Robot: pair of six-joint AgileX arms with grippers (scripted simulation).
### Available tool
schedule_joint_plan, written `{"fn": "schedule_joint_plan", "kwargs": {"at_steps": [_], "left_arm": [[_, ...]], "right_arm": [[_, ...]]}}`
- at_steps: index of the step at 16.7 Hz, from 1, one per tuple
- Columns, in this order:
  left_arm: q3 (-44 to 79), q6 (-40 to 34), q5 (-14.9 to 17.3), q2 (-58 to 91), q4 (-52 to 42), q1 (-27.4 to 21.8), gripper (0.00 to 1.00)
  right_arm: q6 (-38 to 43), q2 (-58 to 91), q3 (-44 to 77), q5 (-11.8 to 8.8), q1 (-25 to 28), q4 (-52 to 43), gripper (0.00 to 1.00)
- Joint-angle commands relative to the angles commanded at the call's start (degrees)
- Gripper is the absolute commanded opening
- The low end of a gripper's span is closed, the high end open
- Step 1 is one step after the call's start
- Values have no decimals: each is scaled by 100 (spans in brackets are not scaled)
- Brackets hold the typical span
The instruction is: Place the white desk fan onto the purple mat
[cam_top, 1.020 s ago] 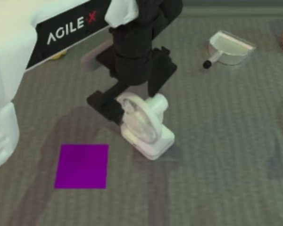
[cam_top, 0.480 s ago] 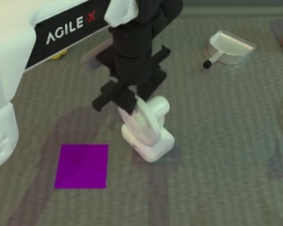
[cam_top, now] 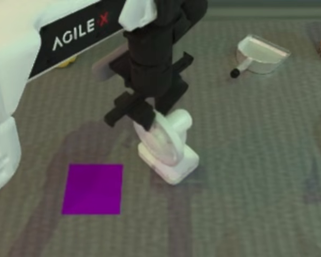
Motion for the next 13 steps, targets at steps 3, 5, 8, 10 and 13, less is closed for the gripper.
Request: {"fn": "schedule_joint_plan", "kwargs": {"at_steps": [3, 5, 8, 10, 13], "left_arm": [[9, 5, 0, -10, -1, 7, 0], [107, -2, 0, 18, -97, 13, 0], [661, -24, 0, 119, -556, 52, 0], [1130, -12, 1, 186, -923, 70, 0], [1536, -2, 3, 233, -1285, 108, 0]], "right_arm": [[0, 0, 0, 0, 0, 0, 100], [0, 0, 0, 0, 0, 0, 100], [0, 0, 0, 0, 0, 0, 100], [0, 0, 0, 0, 0, 0, 100], [0, 0, 0, 0, 0, 0, 100]]}}
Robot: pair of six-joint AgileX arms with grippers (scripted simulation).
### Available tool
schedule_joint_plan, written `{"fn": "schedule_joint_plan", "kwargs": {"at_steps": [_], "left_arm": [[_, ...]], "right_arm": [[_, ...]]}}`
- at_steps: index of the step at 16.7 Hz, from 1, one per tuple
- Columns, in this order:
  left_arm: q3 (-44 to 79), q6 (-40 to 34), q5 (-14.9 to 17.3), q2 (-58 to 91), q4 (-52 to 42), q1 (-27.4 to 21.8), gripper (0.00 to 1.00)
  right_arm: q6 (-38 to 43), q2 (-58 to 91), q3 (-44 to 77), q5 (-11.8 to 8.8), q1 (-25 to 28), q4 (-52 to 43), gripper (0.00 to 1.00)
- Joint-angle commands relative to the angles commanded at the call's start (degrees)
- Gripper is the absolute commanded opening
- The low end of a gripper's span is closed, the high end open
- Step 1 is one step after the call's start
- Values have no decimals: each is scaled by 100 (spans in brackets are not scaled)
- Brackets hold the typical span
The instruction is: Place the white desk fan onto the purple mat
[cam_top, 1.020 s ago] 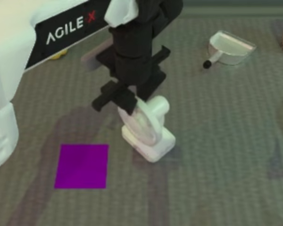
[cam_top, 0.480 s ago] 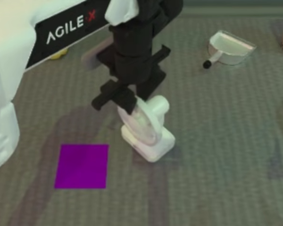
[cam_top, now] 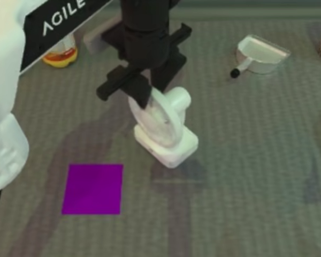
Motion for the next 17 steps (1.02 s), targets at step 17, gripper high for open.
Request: {"fn": "schedule_joint_plan", "kwargs": {"at_steps": [17], "left_arm": [[-3697, -2818, -23, -2542, 1051, 748, 0]], "right_arm": [[0, 0, 0, 0, 0, 0, 100]]}}
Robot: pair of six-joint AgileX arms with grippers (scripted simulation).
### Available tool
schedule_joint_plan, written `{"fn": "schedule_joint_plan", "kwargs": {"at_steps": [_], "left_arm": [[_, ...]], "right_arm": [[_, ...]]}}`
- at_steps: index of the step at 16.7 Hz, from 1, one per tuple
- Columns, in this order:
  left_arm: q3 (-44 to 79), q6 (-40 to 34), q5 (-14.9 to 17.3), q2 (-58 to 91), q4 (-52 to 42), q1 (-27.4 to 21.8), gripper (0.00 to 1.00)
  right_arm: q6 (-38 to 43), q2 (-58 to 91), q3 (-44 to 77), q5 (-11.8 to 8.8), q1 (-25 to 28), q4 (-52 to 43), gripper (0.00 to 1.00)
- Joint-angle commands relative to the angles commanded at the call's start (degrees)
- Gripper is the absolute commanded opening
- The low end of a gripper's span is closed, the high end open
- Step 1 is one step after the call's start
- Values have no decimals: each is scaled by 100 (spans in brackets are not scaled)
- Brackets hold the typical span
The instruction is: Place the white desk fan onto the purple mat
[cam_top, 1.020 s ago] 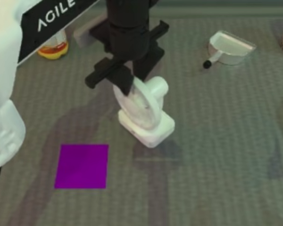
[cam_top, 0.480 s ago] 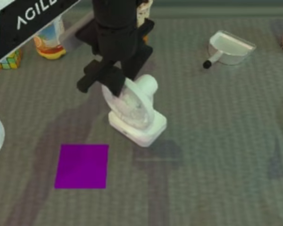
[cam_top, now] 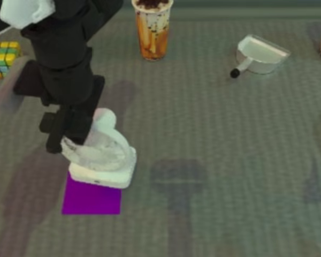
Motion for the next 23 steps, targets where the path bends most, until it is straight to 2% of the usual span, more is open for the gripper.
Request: {"fn": "schedule_joint_plan", "kwargs": {"at_steps": [5, 10, 16, 20, 23], "left_arm": [[-1028, -917, -9, -808, 329, 256, 0], [-1057, -918, -7, -805, 342, 234, 0], [-1699, -924, -9, -722, 1094, 267, 0], [-1720, -928, -9, -719, 1116, 270, 0], [-1720, -928, -9, -719, 1116, 270, 23]], "right_arm": [[0, 0, 0, 0, 0, 0, 100], [0, 0, 0, 0, 0, 0, 100], [0, 0, 0, 0, 0, 0, 100], [0, 0, 0, 0, 0, 0, 100], [0, 0, 0, 0, 0, 0, 100]]}}
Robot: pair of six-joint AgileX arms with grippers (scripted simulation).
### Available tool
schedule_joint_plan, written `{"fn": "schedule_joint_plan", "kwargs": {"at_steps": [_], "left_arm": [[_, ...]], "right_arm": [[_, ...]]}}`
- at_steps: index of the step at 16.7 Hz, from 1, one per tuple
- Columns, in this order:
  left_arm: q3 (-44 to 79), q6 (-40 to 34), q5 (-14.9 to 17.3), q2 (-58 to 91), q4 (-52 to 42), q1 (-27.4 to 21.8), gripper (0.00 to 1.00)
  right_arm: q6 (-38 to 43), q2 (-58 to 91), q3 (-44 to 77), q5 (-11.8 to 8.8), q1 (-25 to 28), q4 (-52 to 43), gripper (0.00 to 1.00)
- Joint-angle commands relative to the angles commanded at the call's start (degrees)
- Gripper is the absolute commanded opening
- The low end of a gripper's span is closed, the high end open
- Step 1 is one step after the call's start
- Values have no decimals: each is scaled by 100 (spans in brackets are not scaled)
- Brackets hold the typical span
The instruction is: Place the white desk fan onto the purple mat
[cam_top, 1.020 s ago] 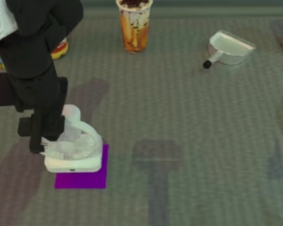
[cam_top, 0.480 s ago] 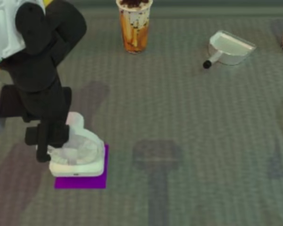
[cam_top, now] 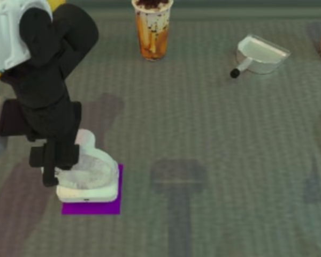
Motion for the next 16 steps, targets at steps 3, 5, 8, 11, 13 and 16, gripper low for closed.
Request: {"fn": "schedule_joint_plan", "kwargs": {"at_steps": [3, 5, 8, 11, 13, 16], "left_arm": [[0, 0, 0, 0, 0, 0, 45], [0, 0, 0, 0, 0, 0, 60], [0, 0, 0, 0, 0, 0, 83], [0, 0, 0, 0, 0, 0, 100], [0, 0, 0, 0, 0, 0, 100], [0, 0, 0, 0, 0, 0, 100]], "right_arm": [[0, 0, 0, 0, 0, 0, 100], [0, 0, 0, 0, 0, 0, 100], [0, 0, 0, 0, 0, 0, 100], [0, 0, 0, 0, 0, 0, 100], [0, 0, 0, 0, 0, 0, 100], [0, 0, 0, 0, 0, 0, 100]]}}
